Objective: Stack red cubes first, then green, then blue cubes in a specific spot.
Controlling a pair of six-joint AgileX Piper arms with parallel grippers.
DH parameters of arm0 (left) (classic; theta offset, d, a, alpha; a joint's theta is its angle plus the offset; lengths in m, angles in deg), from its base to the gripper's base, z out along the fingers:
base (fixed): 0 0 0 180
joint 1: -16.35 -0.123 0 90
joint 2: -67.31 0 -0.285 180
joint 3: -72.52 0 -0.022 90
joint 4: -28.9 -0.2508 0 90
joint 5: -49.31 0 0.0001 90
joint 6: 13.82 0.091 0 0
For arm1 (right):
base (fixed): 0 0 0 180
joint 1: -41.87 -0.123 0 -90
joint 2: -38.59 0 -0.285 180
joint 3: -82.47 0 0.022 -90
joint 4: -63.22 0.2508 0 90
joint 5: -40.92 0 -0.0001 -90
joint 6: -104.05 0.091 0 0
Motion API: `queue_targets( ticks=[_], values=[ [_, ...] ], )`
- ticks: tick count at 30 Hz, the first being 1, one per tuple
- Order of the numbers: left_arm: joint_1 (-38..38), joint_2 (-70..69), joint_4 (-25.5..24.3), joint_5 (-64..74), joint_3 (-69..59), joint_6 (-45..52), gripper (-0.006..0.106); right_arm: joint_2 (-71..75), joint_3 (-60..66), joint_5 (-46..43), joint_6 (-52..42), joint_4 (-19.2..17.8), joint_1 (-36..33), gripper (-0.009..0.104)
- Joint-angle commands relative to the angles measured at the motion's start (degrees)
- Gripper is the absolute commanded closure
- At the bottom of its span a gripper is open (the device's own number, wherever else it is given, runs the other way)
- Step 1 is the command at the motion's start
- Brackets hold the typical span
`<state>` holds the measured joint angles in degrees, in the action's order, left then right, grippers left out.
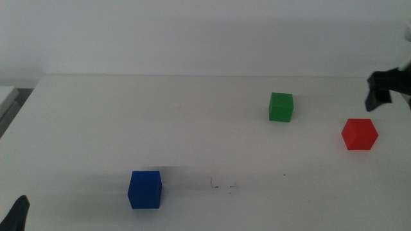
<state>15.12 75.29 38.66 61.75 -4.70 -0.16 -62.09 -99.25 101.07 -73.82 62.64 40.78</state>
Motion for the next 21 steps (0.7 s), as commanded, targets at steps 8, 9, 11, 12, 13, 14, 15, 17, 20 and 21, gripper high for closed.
queue_targets(
  ticks=[8, 9, 11, 12, 13, 14, 15, 17, 20, 21],
  values=[
    [0.1, -0.2, 0.2, -0.8, 0.0, 0.0, 0.007, -14.9, -12.4, 2.1, -1.5, -1.2, 1.2, 0.002],
    [0.1, -0.2, 0.2, -0.8, 0.0, 0.0, 0.007, -15.7, -12.7, 2.1, -1.5, -1.2, 1.2, 0.002],
    [0.1, -0.2, 0.2, -0.8, 0.0, 0.0, 0.007, -17.2, -12.9, 2.0, -1.5, -2.1, 1.4, 0.002],
    [0.1, -0.2, 0.2, -0.8, 0.0, 0.0, 0.007, -18.0, -12.9, 2.0, -1.5, -2.3, 1.7, 0.002],
    [0.1, -0.2, 0.2, -0.8, 0.0, 0.0, 0.007, -18.7, -12.9, 2.1, -1.5, -2.5, 1.9, 0.002],
    [0.1, -0.2, 0.2, -0.8, 0.0, 0.0, 0.007, -19.3, -12.9, 2.2, -1.5, -2.5, 2.4, 0.002],
    [0.1, -0.2, 0.2, -0.8, 0.0, 0.0, 0.007, -19.8, -12.9, 2.2, -1.5, -2.3, 2.5, 0.002],
    [0.1, -0.2, 0.2, -0.8, 0.0, 0.0, 0.007, -20.8, -12.9, 2.1, -1.5, -2.3, 2.8, 0.002],
    [0.1, -0.2, 0.2, -0.8, 0.0, 0.0, 0.007, -22.0, -12.9, 0.9, -1.7, -2.4, 2.8, 0.002],
    [0.1, -0.2, 0.2, -0.8, 0.0, 0.0, 0.007, -22.4, -12.9, 0.5, -1.7, -2.2, 2.8, 0.002]
  ],
)
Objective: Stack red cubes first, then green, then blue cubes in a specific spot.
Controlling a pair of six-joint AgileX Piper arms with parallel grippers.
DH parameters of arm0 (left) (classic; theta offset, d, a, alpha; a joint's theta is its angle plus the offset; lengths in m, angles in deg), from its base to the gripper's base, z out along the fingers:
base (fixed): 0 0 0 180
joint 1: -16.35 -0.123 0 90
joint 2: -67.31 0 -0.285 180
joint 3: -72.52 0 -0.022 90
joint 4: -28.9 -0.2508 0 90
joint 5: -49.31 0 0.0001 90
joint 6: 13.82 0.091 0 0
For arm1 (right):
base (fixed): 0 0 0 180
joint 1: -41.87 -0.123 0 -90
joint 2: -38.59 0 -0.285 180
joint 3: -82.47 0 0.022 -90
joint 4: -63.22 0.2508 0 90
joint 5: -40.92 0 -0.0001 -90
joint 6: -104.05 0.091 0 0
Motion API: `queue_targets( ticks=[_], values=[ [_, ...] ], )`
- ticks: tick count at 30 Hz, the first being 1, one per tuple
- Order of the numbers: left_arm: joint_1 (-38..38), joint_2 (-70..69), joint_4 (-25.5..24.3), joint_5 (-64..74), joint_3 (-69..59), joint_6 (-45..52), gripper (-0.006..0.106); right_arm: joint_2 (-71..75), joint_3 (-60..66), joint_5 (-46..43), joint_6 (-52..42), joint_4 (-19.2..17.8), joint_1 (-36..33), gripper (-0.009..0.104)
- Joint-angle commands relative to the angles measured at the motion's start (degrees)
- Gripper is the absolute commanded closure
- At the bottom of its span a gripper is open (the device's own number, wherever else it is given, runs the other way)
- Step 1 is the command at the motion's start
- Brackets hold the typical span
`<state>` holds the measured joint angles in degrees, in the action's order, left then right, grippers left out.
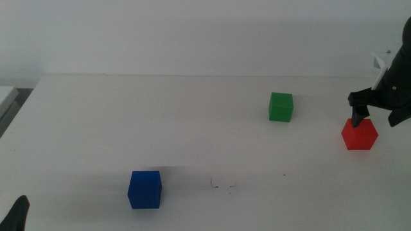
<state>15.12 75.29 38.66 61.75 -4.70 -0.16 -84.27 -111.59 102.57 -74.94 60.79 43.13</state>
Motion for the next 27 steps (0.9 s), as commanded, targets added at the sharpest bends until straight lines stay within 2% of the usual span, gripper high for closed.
queue_targets(
  ticks=[1, 13, 17, 19, 20, 21, 24, 25, 27],
  values=[
    [0.1, -0.2, 0.2, -0.8, 0.0, 0.0, 0.007, -0.7, -0.5, -1.5, -0.6, -0.4, 0.4, 0.002],
    [0.1, -0.2, 0.2, -0.8, 0.0, 0.0, 0.007, -5.5, -0.4, -4.7, -1.0, -0.4, 0.4, 0.003],
    [0.1, -0.2, 0.2, -0.8, 0.0, 0.0, 0.007, -6.8, -0.4, -5.4, -1.0, -0.3, 0.4, 0.01],
    [0.1, -0.2, 0.2, -0.8, 0.0, 0.0, 0.007, -7.1, -0.4, -6.6, -1.0, -0.3, 0.4, 0.02],
    [0.1, -0.2, 0.2, -0.8, 0.0, 0.0, 0.007, -7.1, -0.4, -7.1, -1.0, -0.3, 0.4, 0.03],
    [0.1, -0.2, 0.2, -0.8, 0.0, 0.0, 0.007, -7.1, -0.4, -7.6, -1.0, -0.3, 0.4, 0.043],
    [0.1, -0.2, 0.2, -0.8, 0.0, 0.0, 0.007, -7.0, -0.4, -7.2, -1.0, 0.2, 0.4, 0.091],
    [0.1, -0.2, 0.2, -0.8, 0.0, 0.0, 0.007, -6.7, -0.4, -6.8, 0.1, 0.8, 0.4, 0.097],
    [0.1, -0.2, 0.2, -0.8, 0.0, 0.0, 0.007, -5.3, -0.4, -5.8, 0.7, 1.7, -0.1, 0.093]
  ],
)
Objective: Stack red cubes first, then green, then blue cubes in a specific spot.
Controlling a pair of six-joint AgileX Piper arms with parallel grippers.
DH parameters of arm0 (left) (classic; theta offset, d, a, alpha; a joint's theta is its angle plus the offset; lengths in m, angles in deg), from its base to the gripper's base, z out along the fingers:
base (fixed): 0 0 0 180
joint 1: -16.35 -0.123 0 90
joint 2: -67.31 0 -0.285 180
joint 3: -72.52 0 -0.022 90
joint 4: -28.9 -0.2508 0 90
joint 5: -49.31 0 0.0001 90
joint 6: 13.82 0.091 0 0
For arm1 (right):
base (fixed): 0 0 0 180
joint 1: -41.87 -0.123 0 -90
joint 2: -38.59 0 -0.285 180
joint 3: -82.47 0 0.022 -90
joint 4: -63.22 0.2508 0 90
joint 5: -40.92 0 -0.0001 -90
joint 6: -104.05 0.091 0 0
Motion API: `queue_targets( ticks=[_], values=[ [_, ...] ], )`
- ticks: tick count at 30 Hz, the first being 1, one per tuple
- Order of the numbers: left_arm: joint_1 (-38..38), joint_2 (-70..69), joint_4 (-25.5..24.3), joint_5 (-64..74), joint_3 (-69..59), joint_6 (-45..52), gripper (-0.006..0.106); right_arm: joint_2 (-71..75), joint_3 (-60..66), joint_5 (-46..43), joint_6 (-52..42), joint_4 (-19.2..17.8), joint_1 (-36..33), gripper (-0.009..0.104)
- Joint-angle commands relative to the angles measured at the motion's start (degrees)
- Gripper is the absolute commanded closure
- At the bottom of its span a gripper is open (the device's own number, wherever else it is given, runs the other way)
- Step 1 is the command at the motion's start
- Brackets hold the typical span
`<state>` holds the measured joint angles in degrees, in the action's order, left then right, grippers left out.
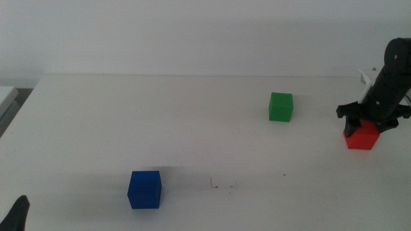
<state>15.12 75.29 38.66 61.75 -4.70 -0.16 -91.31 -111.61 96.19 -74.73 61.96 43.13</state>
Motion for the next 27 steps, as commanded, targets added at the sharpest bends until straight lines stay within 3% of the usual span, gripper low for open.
queue_targets(
  ticks=[1, 7, 15, 21, 27],
  values=[
    [0.1, -0.2, 0.2, -0.8, 0.0, 0.0, 0.007, 2.9, -0.4, 0.6, 1.4, 0.5, -0.9, 0.091],
    [0.1, -0.2, 0.2, -0.8, 0.0, 0.0, 0.007, 8.7, -3.2, 6.8, 18.8, 0.0, -10.6, 0.091],
    [0.1, -0.2, 0.2, -0.8, 0.0, 0.0, 0.007, 6.1, -7.2, 7.5, 27.7, -0.4, -28.3, 0.091],
    [0.1, -0.2, 0.2, -0.8, 0.0, 0.0, 0.007, 4.7, -7.2, 6.3, 38.0, -6.8, -37.4, 0.091],
    [0.1, -0.2, 0.2, -0.8, 0.0, 0.0, 0.007, 3.4, -7.2, 5.9, 43.4, -8.6, -41.4, 0.091]
  ],
)
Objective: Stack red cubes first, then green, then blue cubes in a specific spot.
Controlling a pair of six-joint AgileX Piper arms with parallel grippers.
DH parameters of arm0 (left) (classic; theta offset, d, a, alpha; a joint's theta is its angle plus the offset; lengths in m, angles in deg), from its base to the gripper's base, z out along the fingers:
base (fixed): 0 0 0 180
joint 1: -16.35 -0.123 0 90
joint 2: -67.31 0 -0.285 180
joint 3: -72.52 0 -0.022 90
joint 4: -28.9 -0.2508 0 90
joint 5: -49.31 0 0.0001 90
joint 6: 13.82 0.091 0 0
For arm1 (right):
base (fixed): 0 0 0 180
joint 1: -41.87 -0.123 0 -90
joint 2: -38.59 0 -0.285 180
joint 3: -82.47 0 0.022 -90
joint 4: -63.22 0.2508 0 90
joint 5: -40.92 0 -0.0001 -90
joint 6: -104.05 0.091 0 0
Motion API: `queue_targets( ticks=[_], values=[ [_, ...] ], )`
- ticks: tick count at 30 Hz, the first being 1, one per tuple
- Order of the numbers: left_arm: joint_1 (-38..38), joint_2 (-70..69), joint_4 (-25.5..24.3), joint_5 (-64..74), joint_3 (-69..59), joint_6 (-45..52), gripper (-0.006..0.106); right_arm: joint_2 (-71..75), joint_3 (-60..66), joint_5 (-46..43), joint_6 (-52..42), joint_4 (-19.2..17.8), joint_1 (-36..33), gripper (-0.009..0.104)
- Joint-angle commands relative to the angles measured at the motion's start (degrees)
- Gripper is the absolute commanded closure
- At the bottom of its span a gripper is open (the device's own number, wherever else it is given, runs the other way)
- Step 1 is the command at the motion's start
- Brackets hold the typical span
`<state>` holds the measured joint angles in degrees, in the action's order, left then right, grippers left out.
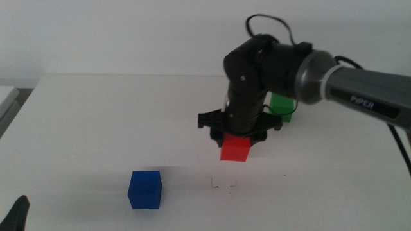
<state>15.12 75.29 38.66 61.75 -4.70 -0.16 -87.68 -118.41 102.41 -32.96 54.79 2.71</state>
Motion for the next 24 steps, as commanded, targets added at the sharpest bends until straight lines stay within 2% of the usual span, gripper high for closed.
queue_targets(
  ticks=[1, 11, 17, 24],
  values=[
    [0.1, -0.2, 0.2, -0.8, 0.0, 0.0, 0.007, -0.4, -0.5, -0.6, 2.2, -1.4, -1.6, 0.091],
    [0.1, -0.2, 0.2, -0.8, 0.0, 0.0, 0.007, -4.6, -0.3, -0.9, 5.2, -1.5, -4.4, 0.088],
    [0.1, -0.2, 0.2, -0.8, 0.0, 0.0, 0.007, -4.8, -0.3, 1.1, 6.3, -3.0, -4.4, 0.087],
    [0.1, -0.2, 0.2, -0.8, 0.0, 0.0, 0.007, -5.9, -0.3, 1.4, 6.3, -2.2, -4.4, 0.087]
  ],
)
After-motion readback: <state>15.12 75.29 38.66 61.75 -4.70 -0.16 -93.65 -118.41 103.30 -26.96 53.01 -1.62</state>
